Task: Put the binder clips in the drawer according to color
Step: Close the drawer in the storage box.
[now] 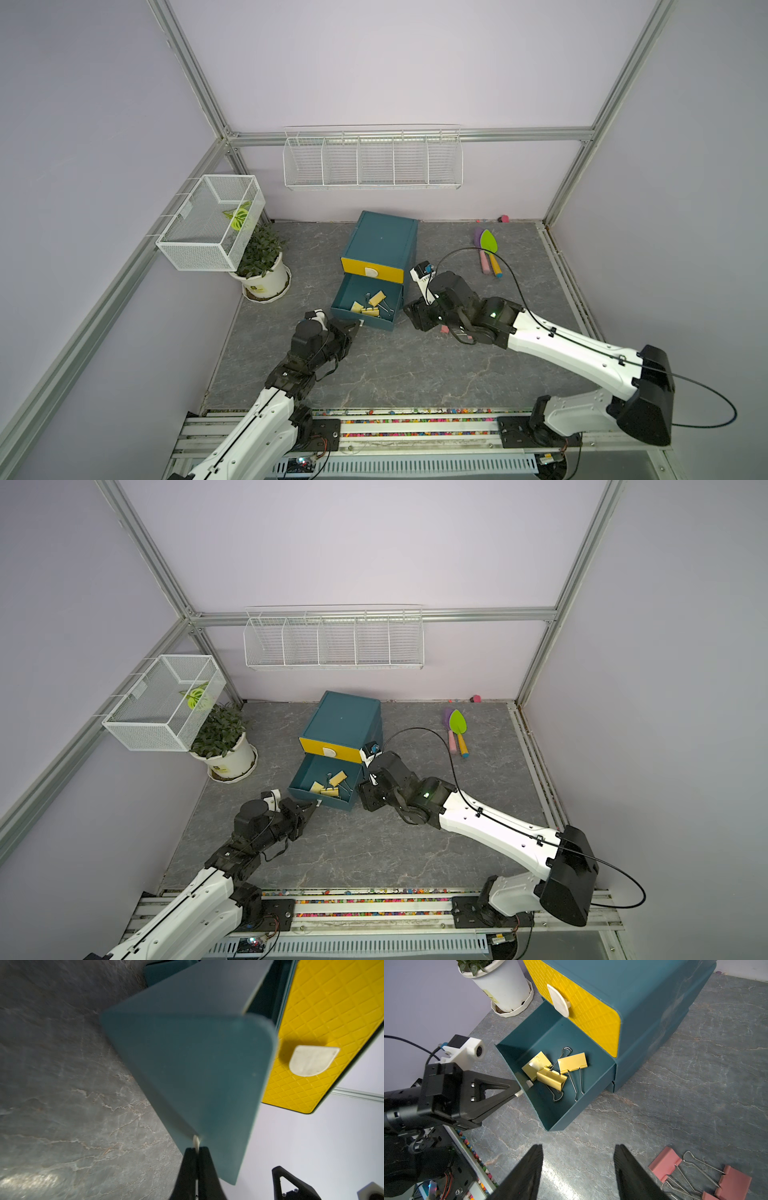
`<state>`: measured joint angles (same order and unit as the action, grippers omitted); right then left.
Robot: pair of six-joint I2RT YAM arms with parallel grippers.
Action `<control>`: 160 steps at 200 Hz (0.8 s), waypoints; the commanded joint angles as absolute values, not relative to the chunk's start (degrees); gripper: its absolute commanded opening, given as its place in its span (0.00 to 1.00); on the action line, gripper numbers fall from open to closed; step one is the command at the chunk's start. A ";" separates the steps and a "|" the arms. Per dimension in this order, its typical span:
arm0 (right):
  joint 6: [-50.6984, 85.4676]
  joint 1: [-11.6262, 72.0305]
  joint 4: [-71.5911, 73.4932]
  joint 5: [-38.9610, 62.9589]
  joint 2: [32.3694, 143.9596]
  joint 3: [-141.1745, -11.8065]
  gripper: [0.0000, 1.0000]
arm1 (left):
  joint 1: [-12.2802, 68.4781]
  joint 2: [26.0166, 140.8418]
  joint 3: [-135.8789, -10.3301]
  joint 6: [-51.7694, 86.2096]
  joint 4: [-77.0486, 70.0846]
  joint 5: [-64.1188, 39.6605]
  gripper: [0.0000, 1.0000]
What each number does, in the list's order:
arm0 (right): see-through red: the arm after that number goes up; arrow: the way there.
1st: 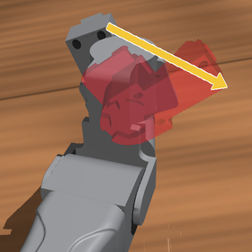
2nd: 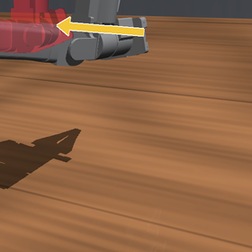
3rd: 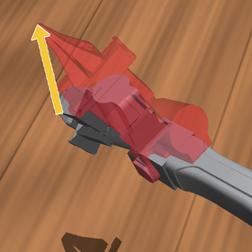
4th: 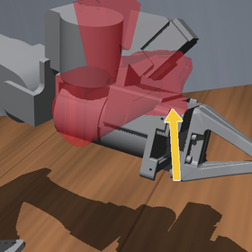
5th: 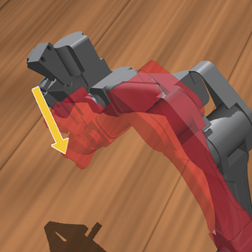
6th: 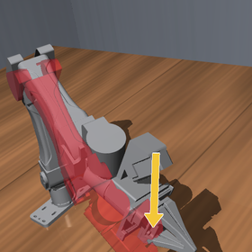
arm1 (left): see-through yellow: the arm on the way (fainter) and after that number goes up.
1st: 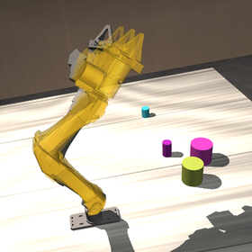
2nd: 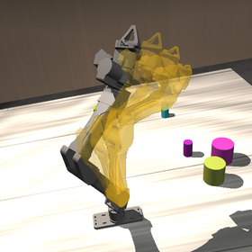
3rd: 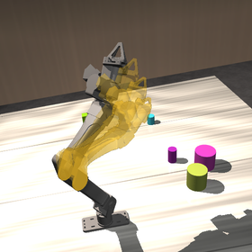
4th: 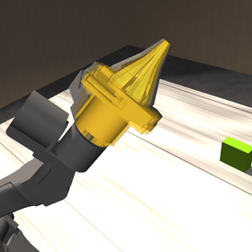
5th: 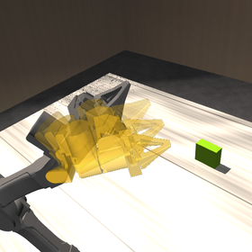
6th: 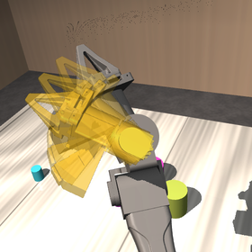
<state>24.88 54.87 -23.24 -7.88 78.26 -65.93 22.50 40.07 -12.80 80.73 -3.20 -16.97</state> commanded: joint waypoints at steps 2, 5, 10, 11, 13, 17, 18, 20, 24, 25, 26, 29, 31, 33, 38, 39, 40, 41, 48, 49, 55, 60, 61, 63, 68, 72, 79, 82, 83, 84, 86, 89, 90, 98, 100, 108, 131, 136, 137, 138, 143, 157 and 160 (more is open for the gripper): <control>25.84 54.82 -22.74 -8.70 76.30 -64.98 0.61 | 22.25 40.31 -14.96 79.62 -5.19 -15.34 0.00; 25.84 54.79 -22.76 -8.77 76.22 -65.02 0.61 | 22.24 40.60 -15.16 79.44 -5.24 -15.35 0.00; 25.84 54.76 -22.71 -8.83 76.05 -64.96 0.61 | 22.24 41.18 -15.56 79.10 -5.50 -15.28 0.00; 25.80 54.76 -22.74 -8.81 76.04 -64.95 0.61 | 22.24 41.29 -15.60 79.05 -5.61 -15.29 0.00; 25.81 54.76 -22.76 -8.82 75.96 -64.93 0.60 | 22.24 41.59 -15.77 78.91 -5.84 -15.29 0.00; 25.84 54.80 -22.76 -8.80 75.87 -64.91 0.61 | 22.24 42.25 -15.97 78.72 -6.28 -15.45 0.00; 25.88 54.82 -22.76 -8.84 75.82 -64.97 0.60 | 22.24 42.40 -16.02 78.69 -6.39 -15.50 0.00; 25.78 54.83 -22.72 -8.80 75.78 -64.89 0.60 | 22.28 42.61 -16.14 78.60 -6.70 -15.54 0.00; 25.92 54.78 -22.75 -8.79 75.68 -64.86 0.60 | 22.29 43.46 -16.30 78.53 -7.33 -15.72 0.00; 25.92 54.78 -22.76 -8.83 75.63 -64.91 0.60 | 22.31 43.92 -16.37 78.51 -7.53 -15.73 0.00; 25.88 54.81 -22.76 -8.86 75.61 -64.89 0.61 | 22.32 44.20 -16.40 78.50 -7.63 -15.82 0.00; 25.92 54.77 -22.74 -8.80 75.52 -64.88 0.60 | 22.29 44.90 -16.53 78.49 -8.13 -15.95 0.00; 25.93 54.80 -22.74 -8.86 75.46 -64.87 0.60 | 22.25 45.30 -16.66 78.49 -8.43 -16.05 0.00; 25.93 54.77 -22.80 -8.87 75.42 -64.86 0.61 | 22.24 45.69 -16.80 78.49 -8.68 -16.12 0.00; 25.98 54.84 -22.87 -9.00 75.31 -64.81 0.60 | 22.24 46.59 -17.08 78.37 -9.33 -16.29 0.00; 26.00 54.84 -22.86 -9.03 75.27 -64.84 0.60 | 22.24 46.72 -17.15 78.34 -9.50 -16.27 0.00; 26.01 54.80 -22.90 -9.04 75.25 -64.81 0.60 | 22.24 46.91 -17.23 78.32 -9.63 -16.31 0.00; 25.97 54.78 -22.88 -9.05 75.24 -64.79 0.60 | 22.28 47.10 -17.32 78.32 -9.65 -16.33 0.00; 26.02 54.76 -22.95 -9.15 74.98 -64.68 0.60 | 22.25 48.13 -17.90 78.02 -10.24 -16.38 0.00; 26.02 54.76 -22.90 -9.15 74.98 -64.64 0.60 | 22.24 48.28 -18.00 77.99 -10.31 -16.36 0.00; 26.08 54.82 -22.86 -9.23 74.76 -64.49 0.60 | 22.25 49.11 -18.69 77.60 -10.62 -16.43 0.00; 26.11 54.78 -22.89 -9.31 74.69 -64.31 0.60 | 22.26 49.76 -19.39 77.17 -10.57 -16.20 0.00; 26.11 54.77 -22.92 -9.32 74.61 -64.28 0.60 | 22.25 49.89 -19.49 77.08 -10.56 -16.19 0.00; 26.17 54.78 -22.85 -9.34 74.55 -64.23 0.60 | 22.24 50.07 -19.81 76.90 -10.44 -16.18 0.00; 26.28 54.76 -22.85 -9.35 74.46 -64.09 0.60 | 22.24 50.69 -20.59 76.51 -10.18 -15.89 0.00; 26.36 54.80 -22.85 -9.39 74.42 -64.07 0.60 | 22.24 51.15 -21.16 76.20 -9.96 -15.63 0.00; 26.40 54.82 -22.84 -9.39 74.20 -63.82 0.60 | 22.25 52.04 -22.10 75.66 -9.81 -15.35 0.00; 26.40 54.82 -22.82 -9.40 74.14 -63.73 0.60 | 22.25 52.56 -22.47 75.37 -9.83 -15.28 0.00; 26.47 54.79 -22.83 -9.40 74.11 -63.73 0.60 | 22.24 52.73 -22.62 75.26 -9.84 -15.24 0.00; 26.51 54.77 -22.80 -9.40 74.10 -63.68 0.60 | 22.24 52.87 -22.78 75.20 -9.84 -15.18 0.00; 26.49 54.83 -22.82 -9.38 74.07 -63.58 0.60 | 22.28 53.21 -23.03 75.07 -9.84 -15.04 0.00; 26.57 54.76 -22.78 -9.42 74.05 -63.48 0.60 | 22.24 53.75 -23.46 74.85 -9.84 -14.91 0.00; 26.56 54.76 -22.82 -9.50 73.98 -63.47 0.60 | 22.24 53.94 -23.59 74.78 -9.84 -14.88 0.00; 26.72 54.76 -22.82 -9.58 73.75 -63.28 0.60 | 22.24 55.59 -24.57 74.42 -9.88 -14.59 0.00; 26.78 54.76 -22.80 -9.58 73.68 -63.19 0.60 | 22.28 56.02 -24.84 74.33 -9.92 -14.59 0.00; 26.80 54.77 -22.80 -9.71 73.43 -62.93 0.60 | 22.31 57.97 -25.82 74.00 -10.30 -14.33 0.00; 26.98 54.80 -23.09 -10.18 72.38 -62.06 0.60 | 22.26 64.21 -27.32 73.65 -14.93 -15.11 0.00; 27.06 54.82 -23.14 -10.36 72.02 -61.69 0.60 | 22.29 65.49 -27.69 73.74 -16.03 -15.28 0.00; 27.02 54.83 -23.17 -10.41 71.96 -61.65 0.60 | 22.26 65.75 -27.82 73.74 -16.19 -15.38 0.00; 27.00 54.79 -23.14 -10.43 71.93 -61.63 0.60 | 22.25 66.05 -27.93 73.74 -16.31 -15.38 0.00; 27.11 54.83 -23.18 -10.57 71.55 -61.32 0.60 | 22.26 67.25 -28.62 73.69 -16.75 -15.57 0.00; 27.22 54.76 -23.38 -11.05 70.52 -60.50 0.60 | 22.30 70.11 -30.78 73.25 -16.92 -15.97 0.00; 27.24 54.74 -23.46 -11.14 70.34 -60.26 0.60 | 22.26 70.67 -31.15 73.07 -17.07 -15.92 0.00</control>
<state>26.20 54.87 -23.31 -9.41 72.79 -61.98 22.50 67.18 -27.18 75.18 -12.45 -15.88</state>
